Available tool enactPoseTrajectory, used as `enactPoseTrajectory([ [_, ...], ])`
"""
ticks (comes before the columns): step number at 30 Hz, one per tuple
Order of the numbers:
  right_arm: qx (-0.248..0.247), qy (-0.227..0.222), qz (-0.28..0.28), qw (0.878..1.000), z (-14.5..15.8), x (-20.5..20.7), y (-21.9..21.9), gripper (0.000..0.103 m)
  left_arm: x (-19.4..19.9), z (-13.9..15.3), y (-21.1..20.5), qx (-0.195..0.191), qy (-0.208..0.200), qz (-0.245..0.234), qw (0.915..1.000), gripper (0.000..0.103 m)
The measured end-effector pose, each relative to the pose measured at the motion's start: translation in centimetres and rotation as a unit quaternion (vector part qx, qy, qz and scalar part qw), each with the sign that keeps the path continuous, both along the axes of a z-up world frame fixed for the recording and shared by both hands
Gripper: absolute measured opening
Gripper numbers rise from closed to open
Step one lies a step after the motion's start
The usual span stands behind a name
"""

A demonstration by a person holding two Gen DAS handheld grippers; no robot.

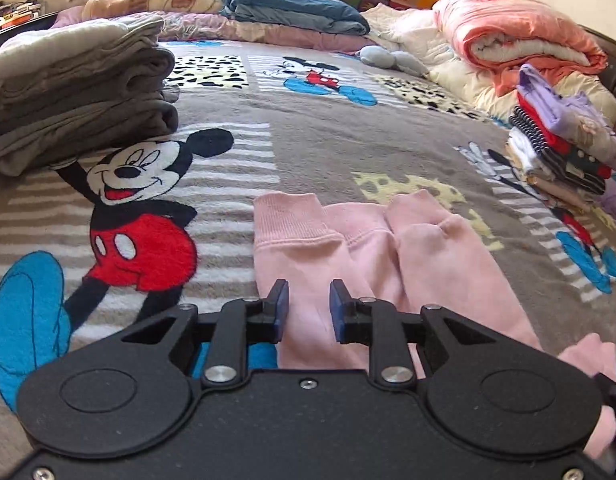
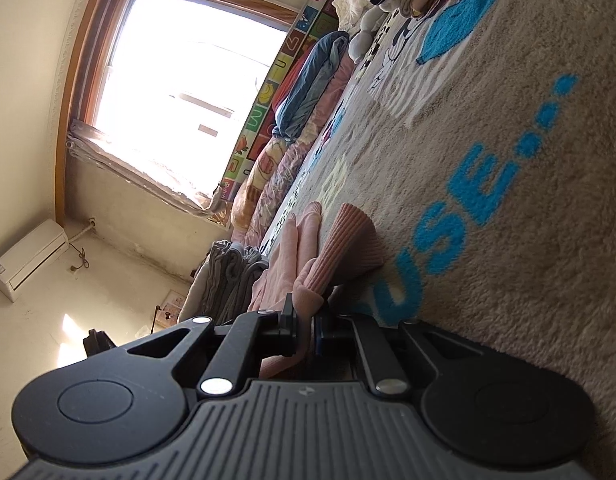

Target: Fold clothes

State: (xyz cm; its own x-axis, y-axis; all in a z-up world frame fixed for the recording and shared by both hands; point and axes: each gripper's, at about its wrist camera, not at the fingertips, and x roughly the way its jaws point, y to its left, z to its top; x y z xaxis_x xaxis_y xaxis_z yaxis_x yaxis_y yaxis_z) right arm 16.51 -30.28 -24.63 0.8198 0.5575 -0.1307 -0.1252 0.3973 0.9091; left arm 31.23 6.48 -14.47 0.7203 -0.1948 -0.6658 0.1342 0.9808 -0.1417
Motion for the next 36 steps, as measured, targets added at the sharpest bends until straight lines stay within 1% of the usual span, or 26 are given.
enactPoseTrajectory([
  [3, 0.004, -0.004, 0.005, 1.000, -0.1, 0.0, 0.0, 0.011, 2.8, -1.0, -0.8, 0.023, 0.032, -0.022, 0.9990, 0.021],
  [4, 0.004, -0.005, 0.006, 1.000, -0.1, 0.0, 0.0, 0.011, 3.0, -0.5, -0.7, 0.021, 0.024, -0.023, 0.9992, 0.021],
  [6, 0.005, -0.007, 0.008, 1.000, -0.1, 0.3, -0.1, 0.011, 3.4, 0.5, 0.0, -0.001, 0.006, -0.020, 0.9998, 0.021],
  [7, 0.007, -0.007, 0.008, 1.000, -0.2, 0.2, -0.1, 0.011, 3.8, 0.7, 0.3, -0.007, 0.000, -0.012, 0.9999, 0.021],
  [8, 0.007, -0.008, 0.008, 1.000, -0.2, 0.2, -0.1, 0.011, 4.6, 0.5, 0.5, -0.007, 0.004, -0.005, 1.0000, 0.021],
  [10, 0.008, -0.011, 0.010, 1.000, -0.2, 0.3, 0.0, 0.011, 5.9, -0.3, 0.2, -0.002, 0.013, 0.000, 0.9999, 0.021],
  [12, 0.010, -0.013, 0.011, 1.000, -0.3, 0.4, 0.0, 0.011, 6.7, -0.9, -0.7, 0.015, 0.021, -0.016, 0.9995, 0.018],
  [15, 0.010, -0.015, 0.013, 1.000, -0.3, 0.5, 0.1, 0.011, 6.5, 0.2, -1.3, 0.044, 0.017, -0.039, 0.9981, 0.018],
  [16, 0.010, -0.014, 0.013, 1.000, -0.3, 0.4, 0.1, 0.011, 5.9, 0.7, -1.0, 0.037, 0.008, -0.038, 0.9986, 0.019],
  [18, 0.009, -0.014, 0.012, 1.000, -0.3, 0.5, 0.2, 0.010, 3.7, 1.7, -0.2, 0.032, -0.013, -0.034, 0.9988, 0.020],
  [20, 0.009, -0.014, 0.011, 1.000, -0.3, 0.4, 0.3, 0.010, 0.8, 2.5, 0.3, 0.032, -0.032, -0.034, 0.9984, 0.025],
  [21, 0.009, -0.015, 0.010, 1.000, -0.3, 0.4, 0.4, 0.010, -0.8, 2.7, 0.5, 0.031, -0.039, -0.034, 0.9982, 0.033],
  [22, 0.009, -0.015, 0.010, 1.000, -0.3, 0.4, 0.4, 0.010, -2.9, 2.8, 0.7, 0.026, -0.046, -0.034, 0.9981, 0.043],
  [23, 0.009, -0.016, 0.010, 1.000, -0.3, 0.4, 0.4, 0.010, -4.9, 2.9, 0.9, 0.020, -0.052, -0.035, 0.9979, 0.046],
  [26, 0.007, -0.015, 0.008, 1.000, -0.3, 0.4, 0.5, 0.010, -10.9, 2.7, 0.7, 0.000, -0.059, -0.045, 0.9972, 0.049],
  [28, 0.005, -0.014, 0.006, 1.000, -0.2, 0.4, 0.6, 0.010, -14.7, 2.5, 0.4, -0.010, -0.064, -0.054, 0.9965, 0.055],
  [31, 0.002, -0.010, 0.004, 1.000, -0.1, 0.4, 0.6, 0.010, -19.4, 2.3, -0.5, -0.009, -0.077, -0.074, 0.9942, 0.057],
  [33, 0.001, -0.006, 0.003, 1.000, 0.1, 0.3, 0.6, 0.011, -21.7, 2.3, -1.5, 0.025, -0.090, -0.117, 0.9888, 0.063],
  [34, 0.004, -0.007, 0.003, 1.000, 0.1, 0.2, 0.6, 0.013, -22.9, 2.2, -2.1, 0.044, -0.096, -0.138, 0.9847, 0.064],
  [36, 0.007, -0.009, -0.001, 1.000, 0.3, 0.0, 0.4, 0.019, -24.5, 1.9, -3.4, 0.111, -0.108, -0.184, 0.9707, 0.065],
])
